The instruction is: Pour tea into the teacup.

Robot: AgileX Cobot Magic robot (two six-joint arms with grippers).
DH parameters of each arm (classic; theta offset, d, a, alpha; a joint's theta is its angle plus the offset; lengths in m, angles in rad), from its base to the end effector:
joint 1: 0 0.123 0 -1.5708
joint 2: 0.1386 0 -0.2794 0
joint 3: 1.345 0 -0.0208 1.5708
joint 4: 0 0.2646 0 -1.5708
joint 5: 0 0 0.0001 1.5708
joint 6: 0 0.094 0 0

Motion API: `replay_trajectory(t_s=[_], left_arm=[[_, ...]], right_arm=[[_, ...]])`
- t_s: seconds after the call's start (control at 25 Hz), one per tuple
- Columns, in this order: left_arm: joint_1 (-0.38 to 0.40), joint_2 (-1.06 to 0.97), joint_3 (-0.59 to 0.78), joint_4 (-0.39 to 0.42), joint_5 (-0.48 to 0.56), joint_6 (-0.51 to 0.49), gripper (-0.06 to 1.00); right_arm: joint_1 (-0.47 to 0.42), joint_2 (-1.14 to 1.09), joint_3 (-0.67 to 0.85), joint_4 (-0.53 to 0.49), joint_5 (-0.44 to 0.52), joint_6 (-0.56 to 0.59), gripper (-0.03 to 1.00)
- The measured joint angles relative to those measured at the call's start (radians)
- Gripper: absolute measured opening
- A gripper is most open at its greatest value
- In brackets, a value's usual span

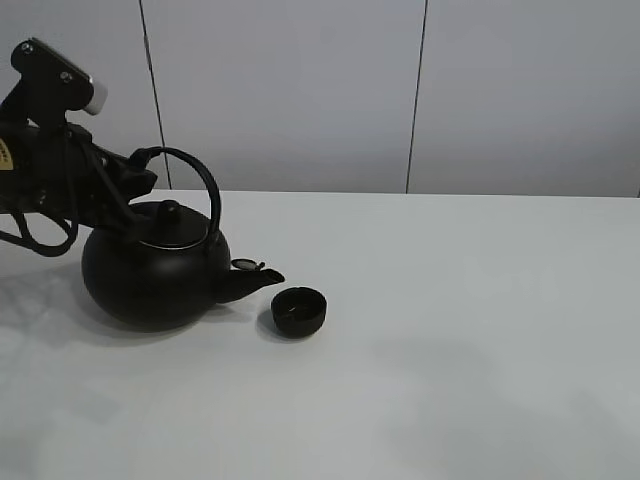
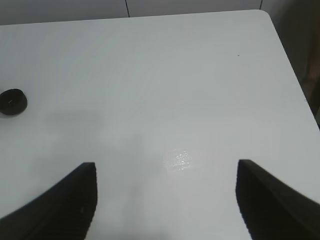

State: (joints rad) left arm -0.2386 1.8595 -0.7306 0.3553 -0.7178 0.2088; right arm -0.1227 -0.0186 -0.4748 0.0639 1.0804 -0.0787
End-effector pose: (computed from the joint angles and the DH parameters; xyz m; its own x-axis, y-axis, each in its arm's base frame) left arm 0.3380 -0.1043 0.1274 -0.0969 0.4874 -0.8678 0.5453 0.7554 0.3634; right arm 0.0153 0.0034 0.2740 -0.4779 0.0101 -0.8784 0.0500 0.9986 -0.0157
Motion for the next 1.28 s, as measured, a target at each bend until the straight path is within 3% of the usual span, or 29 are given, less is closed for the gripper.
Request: replay_trajectory(t_s=[1.28], left_arm=[[-0.012, 0.0, -0.051, 0.05, 0.033, 0.006, 0.11]], right_arm=[[0.0, 0.0, 0.0, 0.0, 0.0, 0.0, 0.53]])
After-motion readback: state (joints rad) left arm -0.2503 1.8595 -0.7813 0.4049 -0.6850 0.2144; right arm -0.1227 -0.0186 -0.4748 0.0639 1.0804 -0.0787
